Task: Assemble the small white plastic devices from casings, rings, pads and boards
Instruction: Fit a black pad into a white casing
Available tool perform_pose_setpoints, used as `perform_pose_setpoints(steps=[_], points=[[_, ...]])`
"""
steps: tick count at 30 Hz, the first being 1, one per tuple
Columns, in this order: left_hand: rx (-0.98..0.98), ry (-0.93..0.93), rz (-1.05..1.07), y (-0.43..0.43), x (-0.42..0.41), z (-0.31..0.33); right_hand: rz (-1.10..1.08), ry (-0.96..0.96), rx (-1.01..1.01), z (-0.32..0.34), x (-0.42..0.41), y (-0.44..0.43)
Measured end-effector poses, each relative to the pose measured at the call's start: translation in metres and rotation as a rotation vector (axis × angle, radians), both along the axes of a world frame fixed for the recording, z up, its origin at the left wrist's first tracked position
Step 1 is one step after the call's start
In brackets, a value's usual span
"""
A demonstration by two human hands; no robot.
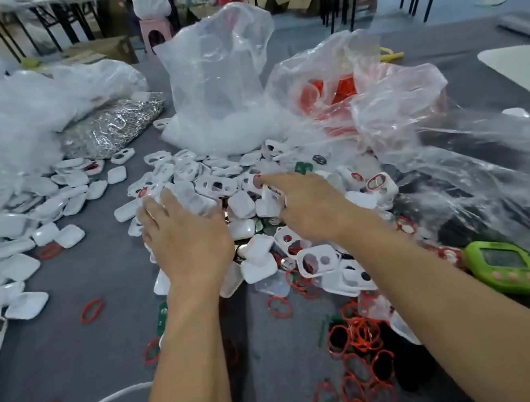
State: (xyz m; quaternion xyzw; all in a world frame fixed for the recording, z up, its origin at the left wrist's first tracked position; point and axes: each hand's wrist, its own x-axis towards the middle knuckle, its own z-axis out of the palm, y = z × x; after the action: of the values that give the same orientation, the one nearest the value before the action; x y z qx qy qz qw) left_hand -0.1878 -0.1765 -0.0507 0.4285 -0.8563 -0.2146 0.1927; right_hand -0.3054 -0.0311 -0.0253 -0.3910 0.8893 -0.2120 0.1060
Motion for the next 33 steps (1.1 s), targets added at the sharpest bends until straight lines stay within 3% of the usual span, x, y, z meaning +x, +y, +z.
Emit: perform_pose_setpoints(steps=[2, 4, 8, 11, 13, 15, 19, 21, 23, 26, 33], points=[[0.025, -0.166, -0.026, -0.014, -0.003, -0.005, -0.071, 0.044, -0.110, -0.008, 0.008, 0.008], [-0.055, -0.184, -0.156, -0.009, -0.011, -0.009, -0.119, 0.128, -0.184, -0.013, 0.016, 0.010], [0.047, -0.041, -0.453, 0.026, -0.021, -0.011, -0.258, 0.101, -0.398, -0.010, 0.029, 0.027], [0.196, 0.218, -0.403, 0.041, -0.013, 0.000, -0.329, 0.040, -0.559, -0.004, 0.041, 0.051], [0.224, 0.415, -0.336, 0.055, -0.001, 0.011, -0.378, -0.045, -0.648, -0.006, 0.048, 0.067], [0.438, 0.567, -0.427, 0.073, 0.012, 0.019, -0.435, -0.166, -0.739, -0.007, 0.055, 0.080], [0.652, 0.553, -0.614, 0.098, 0.024, 0.011, -0.421, -0.591, -0.938, -0.011, 0.069, 0.095], [0.723, 0.540, -0.618, 0.103, 0.021, 0.008, -0.376, -0.545, -0.908, -0.016, 0.072, 0.097], [0.793, 0.562, -0.589, 0.106, 0.019, 0.008, -0.327, -0.329, -0.847, -0.018, 0.075, 0.097], [0.745, 0.568, -0.574, 0.104, 0.021, 0.009, -0.267, 0.001, -0.647, -0.017, 0.079, 0.096], [0.565, 0.727, -0.481, 0.098, 0.025, 0.009, -0.279, -0.087, -0.501, 0.006, 0.072, 0.121]])
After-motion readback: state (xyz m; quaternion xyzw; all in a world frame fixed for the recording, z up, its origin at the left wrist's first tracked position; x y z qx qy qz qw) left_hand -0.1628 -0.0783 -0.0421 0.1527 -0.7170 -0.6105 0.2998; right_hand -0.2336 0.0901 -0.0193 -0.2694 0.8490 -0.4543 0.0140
